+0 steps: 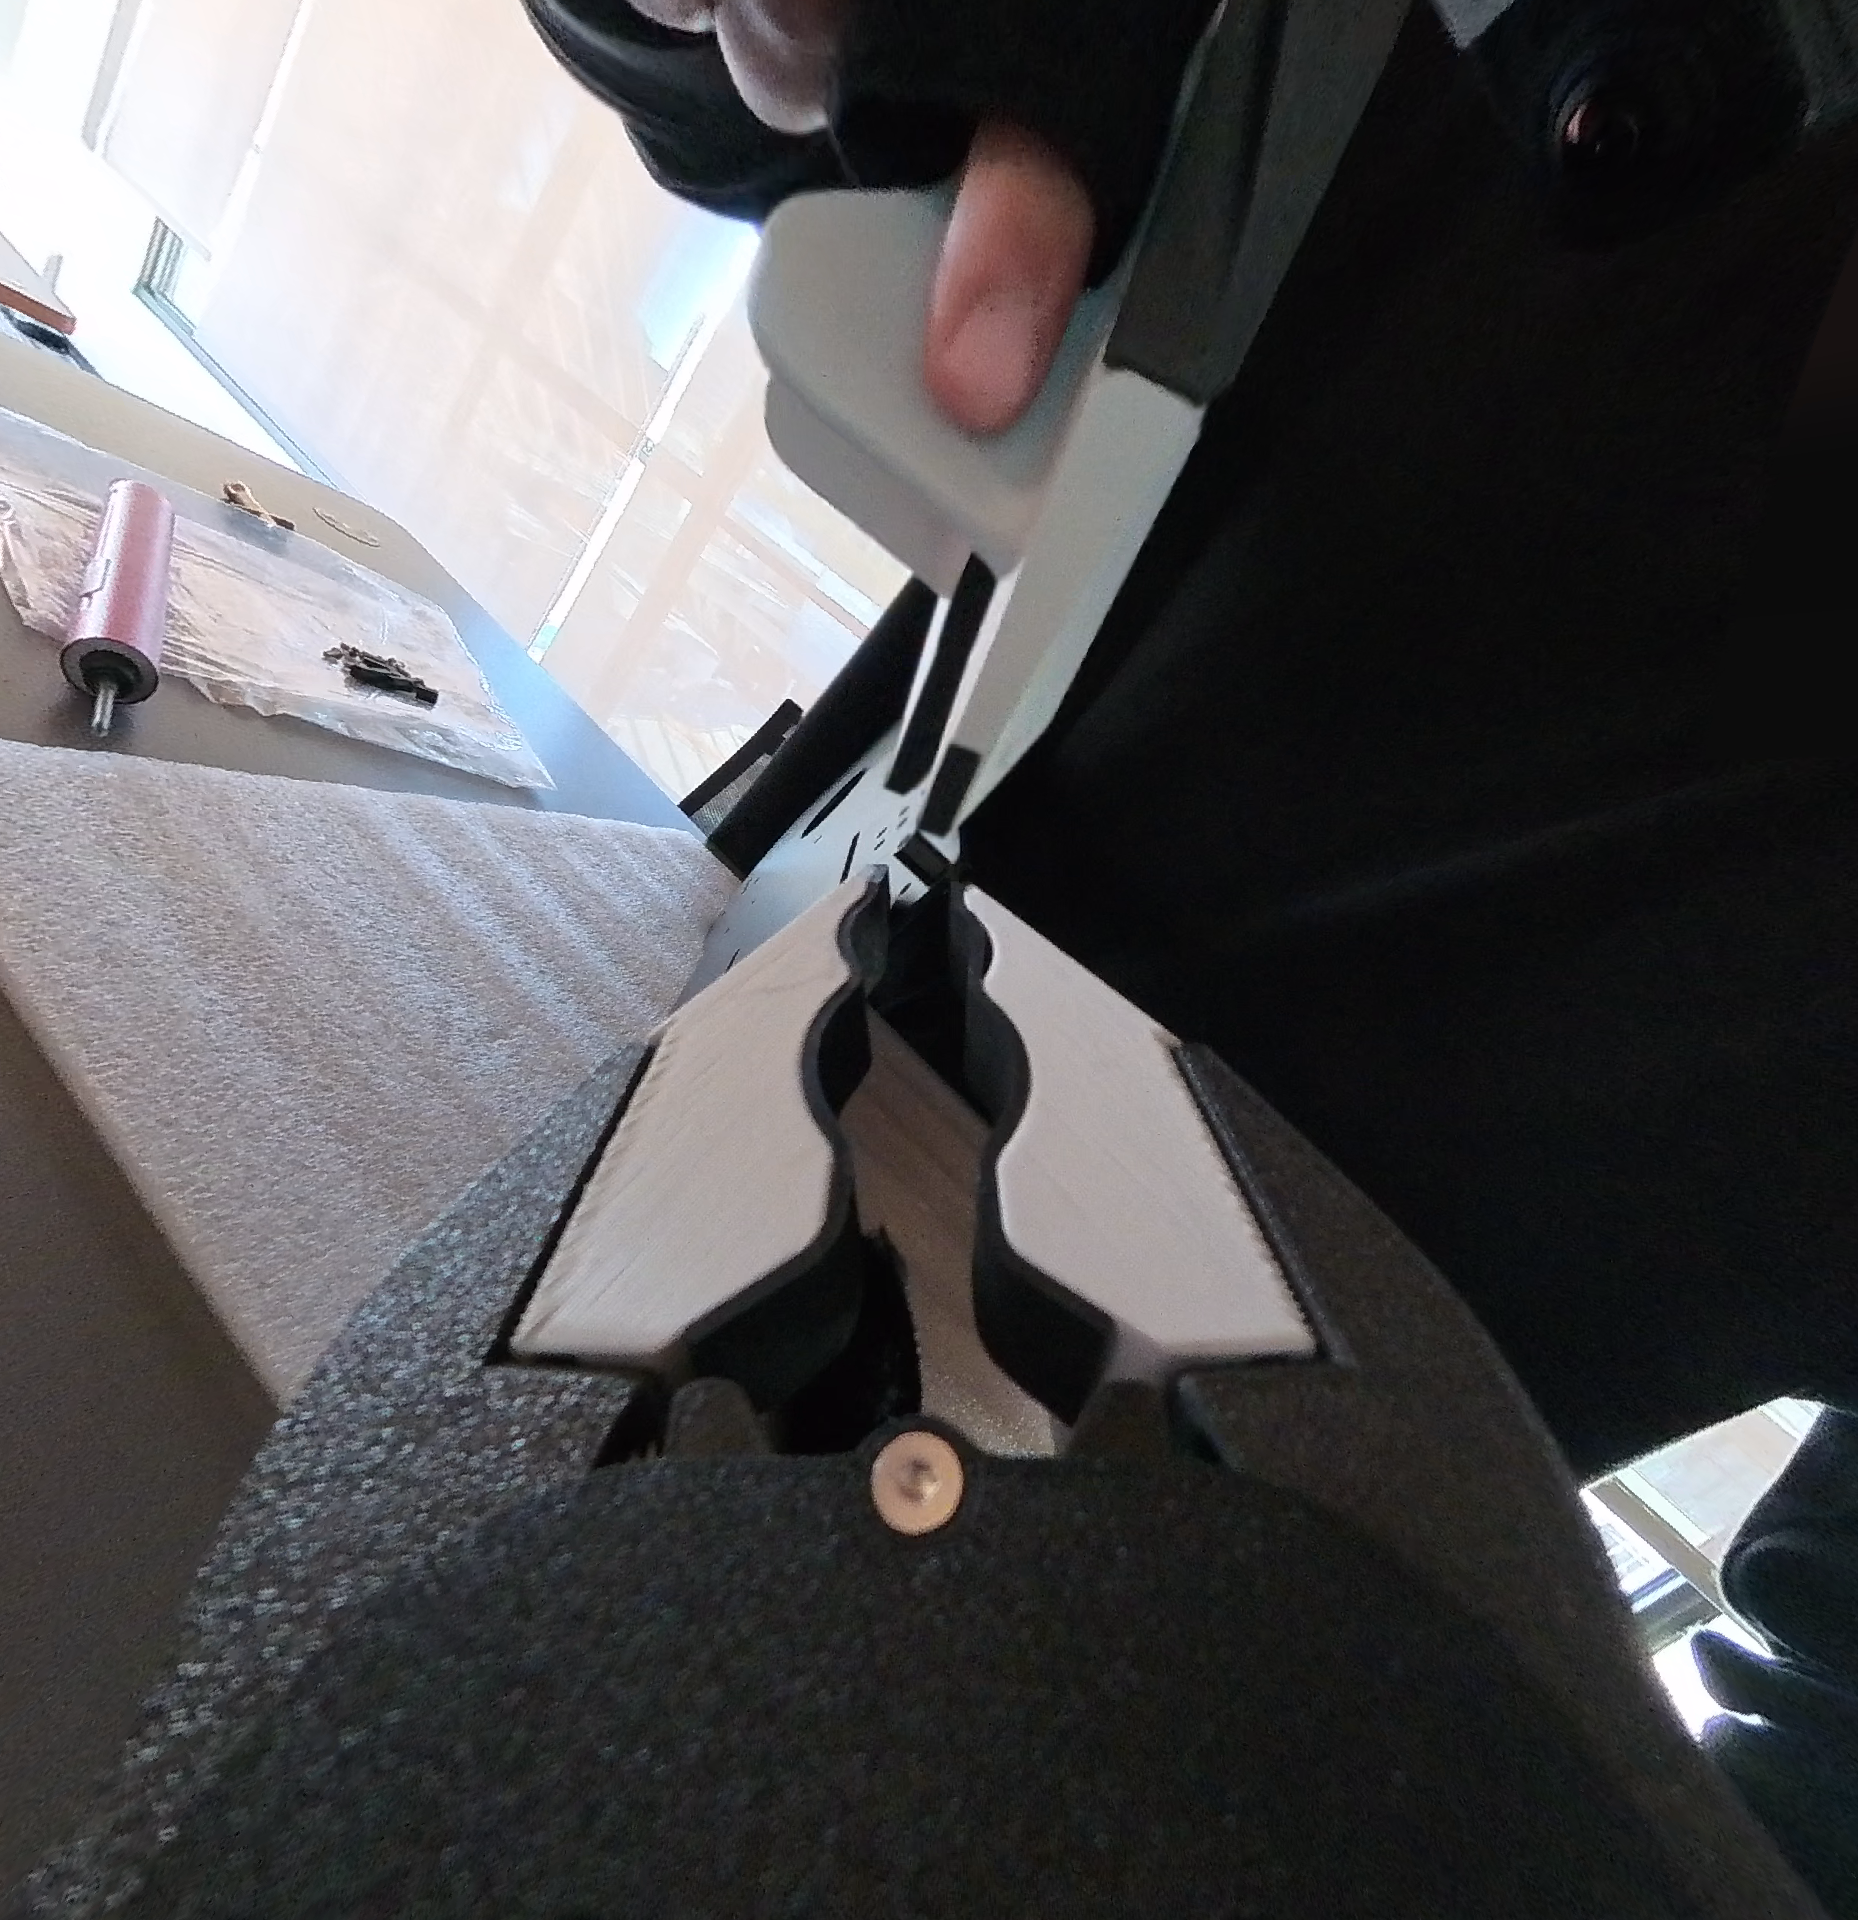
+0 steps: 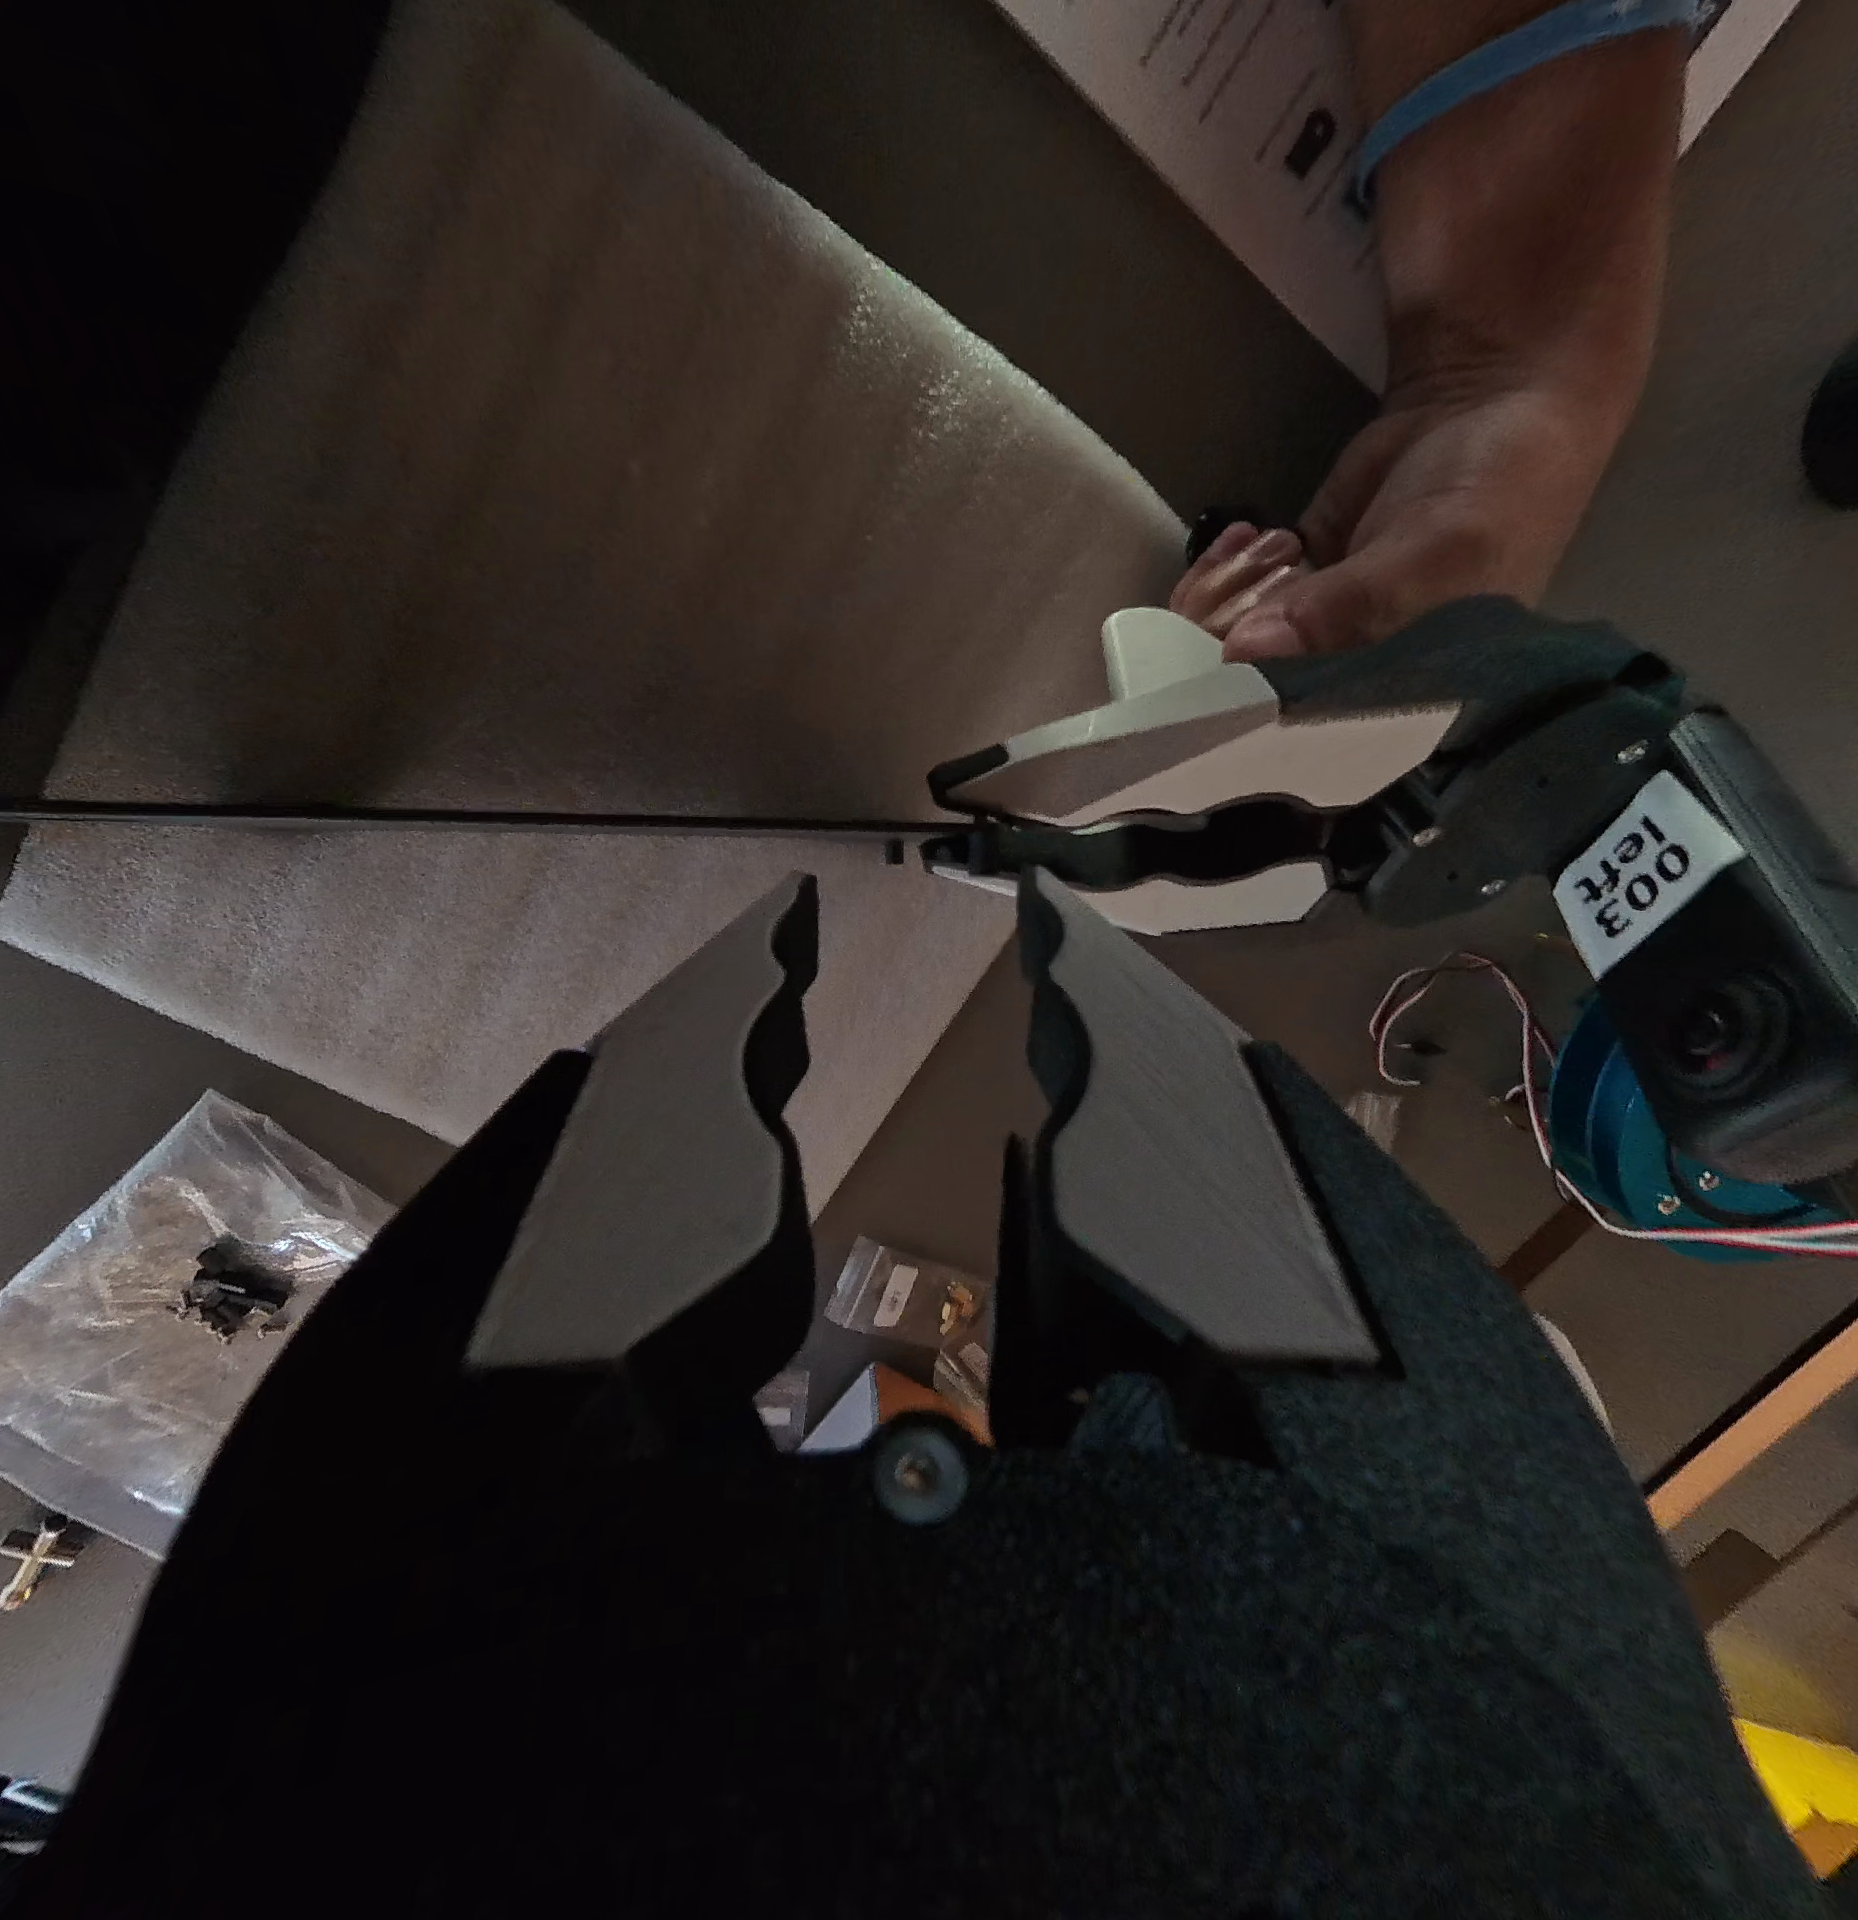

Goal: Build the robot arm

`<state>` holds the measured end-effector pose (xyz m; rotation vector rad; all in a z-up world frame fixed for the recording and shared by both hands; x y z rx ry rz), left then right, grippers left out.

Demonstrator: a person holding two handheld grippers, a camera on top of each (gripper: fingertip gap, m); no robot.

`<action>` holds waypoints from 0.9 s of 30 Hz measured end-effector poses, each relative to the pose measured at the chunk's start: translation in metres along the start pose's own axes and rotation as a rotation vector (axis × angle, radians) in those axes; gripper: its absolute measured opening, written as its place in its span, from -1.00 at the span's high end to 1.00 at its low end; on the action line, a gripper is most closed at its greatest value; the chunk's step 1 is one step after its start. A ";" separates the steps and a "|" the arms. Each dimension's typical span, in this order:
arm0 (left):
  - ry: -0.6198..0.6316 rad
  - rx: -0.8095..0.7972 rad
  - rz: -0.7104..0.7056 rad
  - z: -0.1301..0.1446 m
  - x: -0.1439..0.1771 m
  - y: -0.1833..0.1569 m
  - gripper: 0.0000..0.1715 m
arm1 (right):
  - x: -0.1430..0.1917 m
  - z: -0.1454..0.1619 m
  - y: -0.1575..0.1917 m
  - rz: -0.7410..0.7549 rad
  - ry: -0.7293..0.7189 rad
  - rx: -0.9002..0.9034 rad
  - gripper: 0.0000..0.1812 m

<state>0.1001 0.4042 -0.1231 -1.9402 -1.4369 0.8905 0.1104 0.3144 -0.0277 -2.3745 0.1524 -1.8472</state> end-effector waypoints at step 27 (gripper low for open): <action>-0.005 -0.011 -0.011 -0.001 0.000 0.001 0.90 | -0.006 -0.003 0.001 -0.024 0.020 0.014 0.60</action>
Point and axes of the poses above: each gripper's, where its closed fingertips meet, x back along the fingers, z out of its underside, y = z × x across the jaws, the point moved 8 cm from there along x, back along the fingers, and after that the axes turned 14 degrees about x, right-handed, at the moved point
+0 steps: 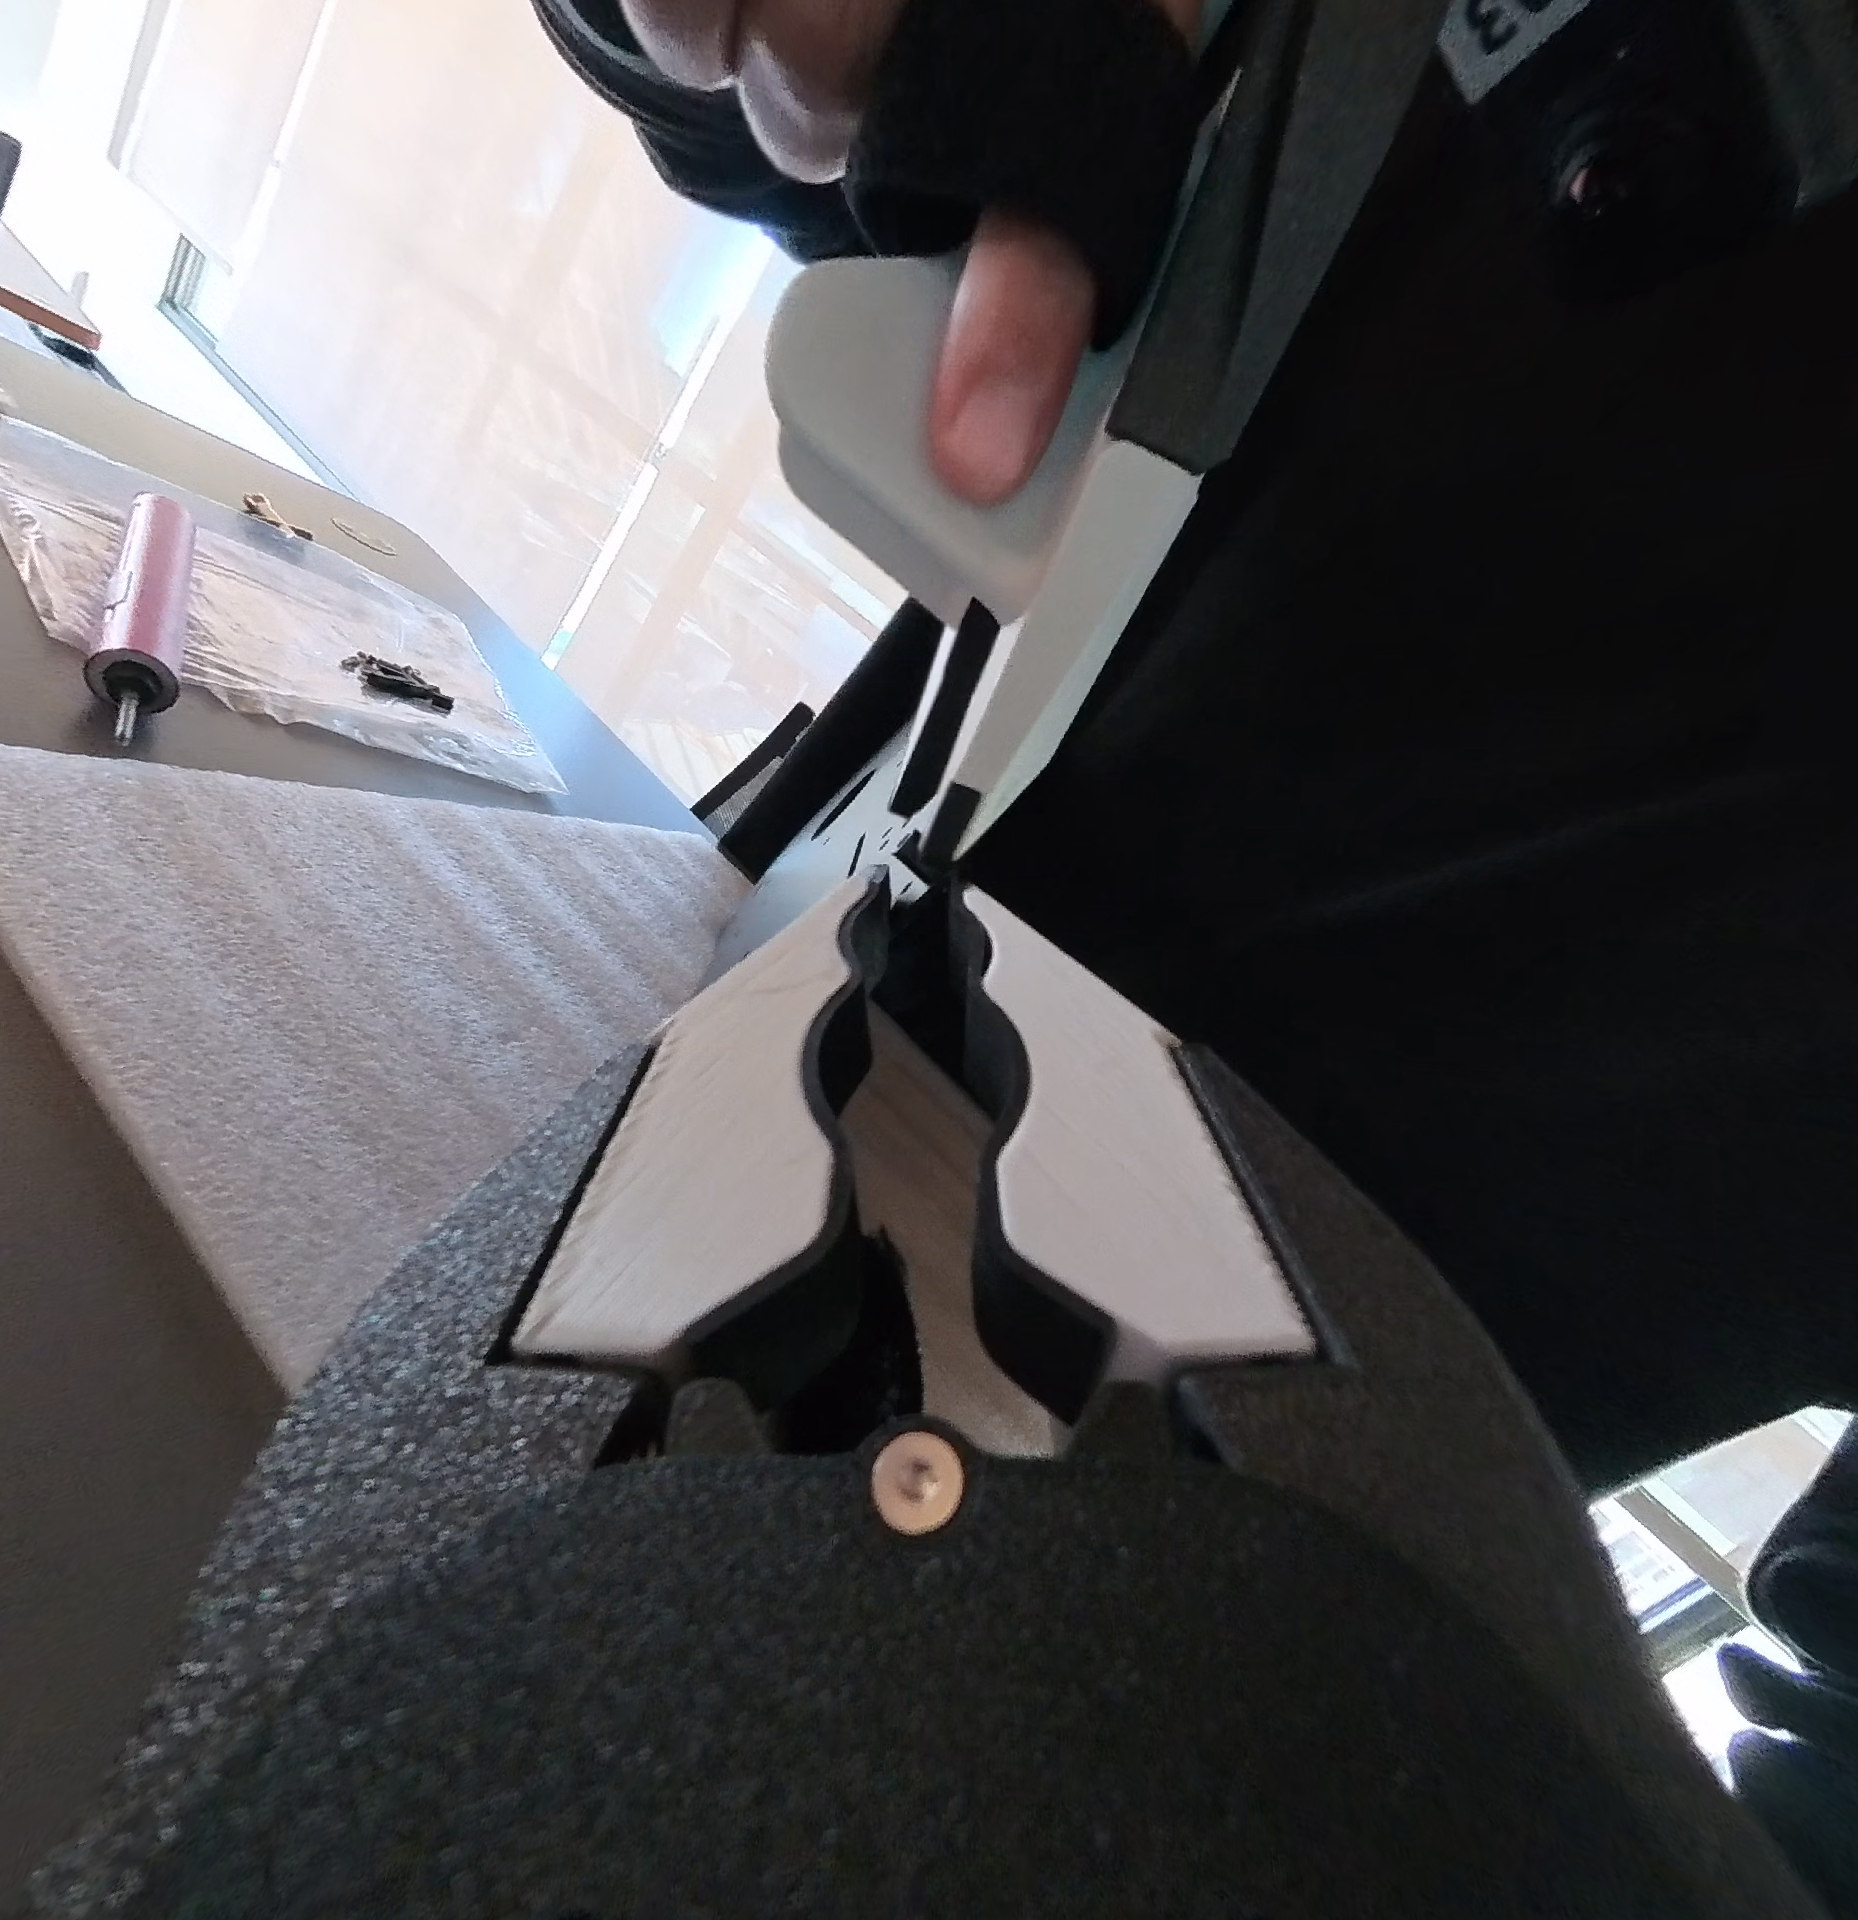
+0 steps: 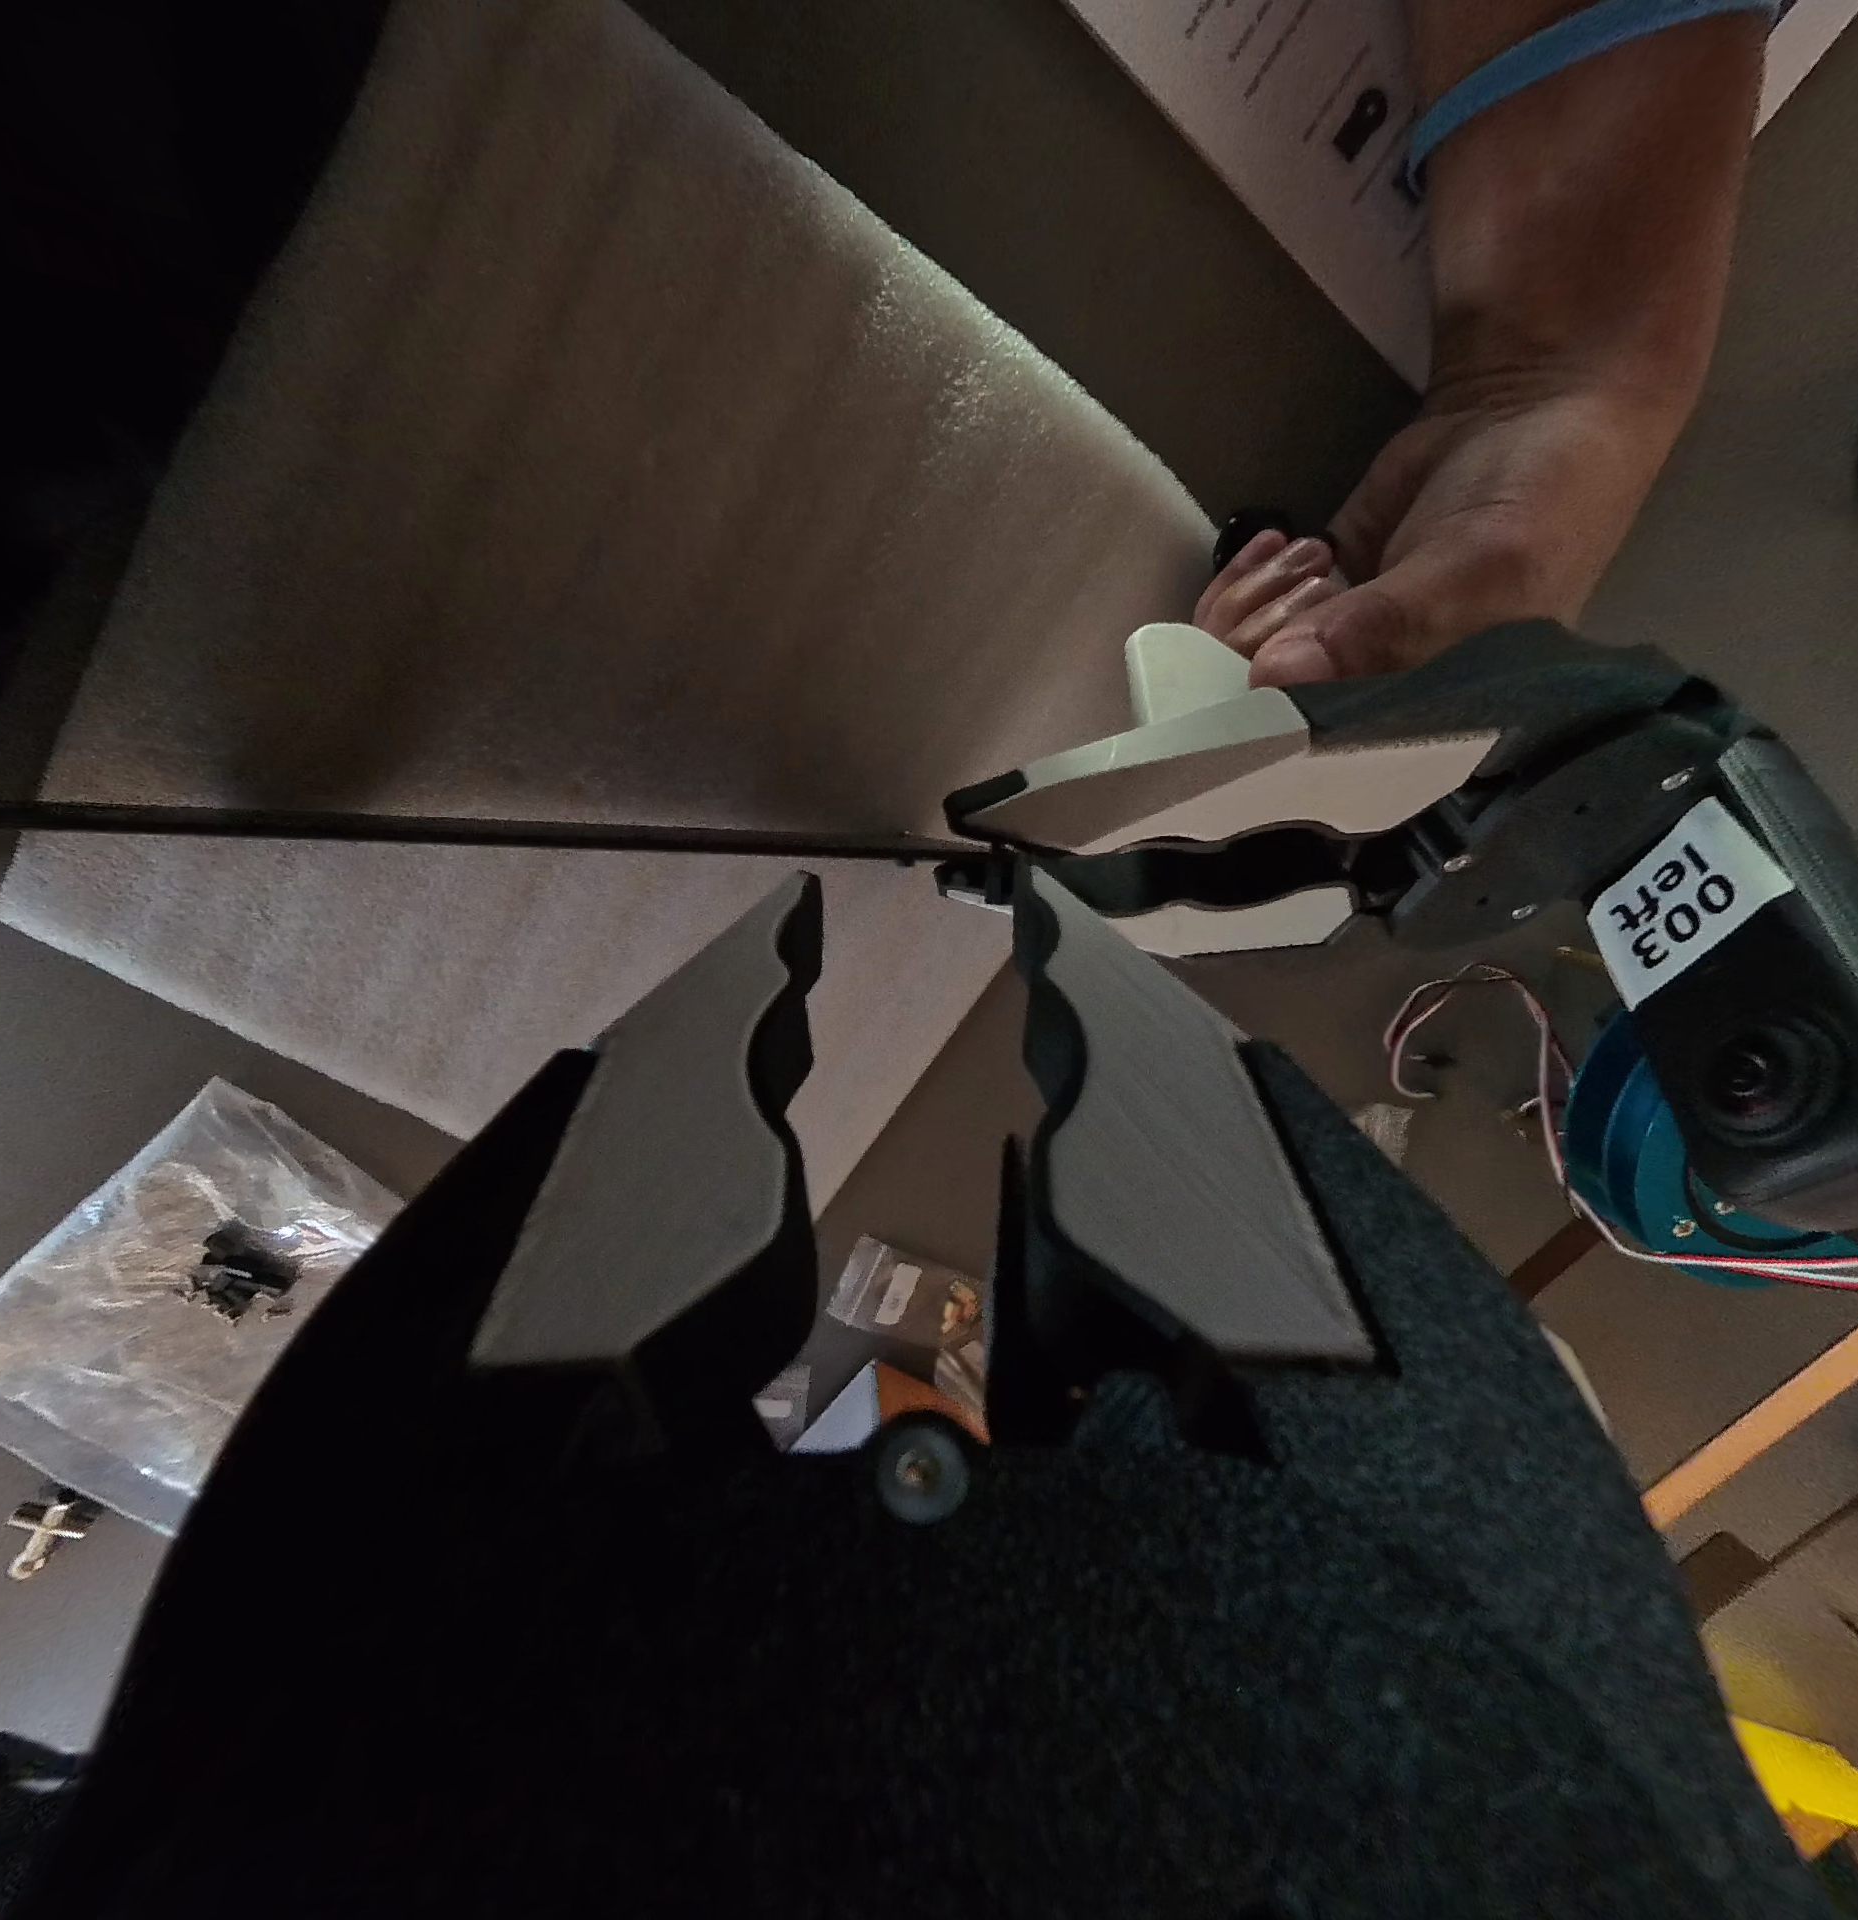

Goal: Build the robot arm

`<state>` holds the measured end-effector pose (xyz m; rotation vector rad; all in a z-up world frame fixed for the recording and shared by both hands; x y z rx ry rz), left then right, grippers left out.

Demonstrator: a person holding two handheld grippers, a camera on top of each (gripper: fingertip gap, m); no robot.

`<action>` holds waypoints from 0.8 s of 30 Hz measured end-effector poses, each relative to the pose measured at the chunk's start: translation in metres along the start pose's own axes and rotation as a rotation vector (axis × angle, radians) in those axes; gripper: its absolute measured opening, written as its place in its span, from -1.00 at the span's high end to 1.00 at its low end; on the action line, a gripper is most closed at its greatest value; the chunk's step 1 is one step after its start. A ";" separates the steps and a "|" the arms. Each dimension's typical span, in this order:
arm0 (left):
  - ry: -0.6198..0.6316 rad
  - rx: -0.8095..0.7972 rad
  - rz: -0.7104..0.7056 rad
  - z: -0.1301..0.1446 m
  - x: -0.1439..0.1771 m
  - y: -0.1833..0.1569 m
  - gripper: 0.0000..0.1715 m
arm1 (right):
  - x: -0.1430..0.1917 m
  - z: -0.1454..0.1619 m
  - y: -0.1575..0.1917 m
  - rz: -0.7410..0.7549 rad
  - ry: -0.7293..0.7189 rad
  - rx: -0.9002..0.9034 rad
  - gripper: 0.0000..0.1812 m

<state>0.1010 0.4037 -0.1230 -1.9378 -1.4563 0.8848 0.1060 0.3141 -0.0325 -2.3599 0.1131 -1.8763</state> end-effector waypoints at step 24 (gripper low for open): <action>-0.006 -0.008 -0.007 -0.001 -0.001 0.000 0.90 | 0.005 0.006 -0.002 0.052 0.072 -0.021 0.54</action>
Point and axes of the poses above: each gripper's, where its closed fingertips meet, x back along the fingers, z out of its underside, y = z × x across the jaws, the point moved 8 cm from there along x, back along the fingers, and after that the axes turned 14 degrees about x, right-handed, at the moved point
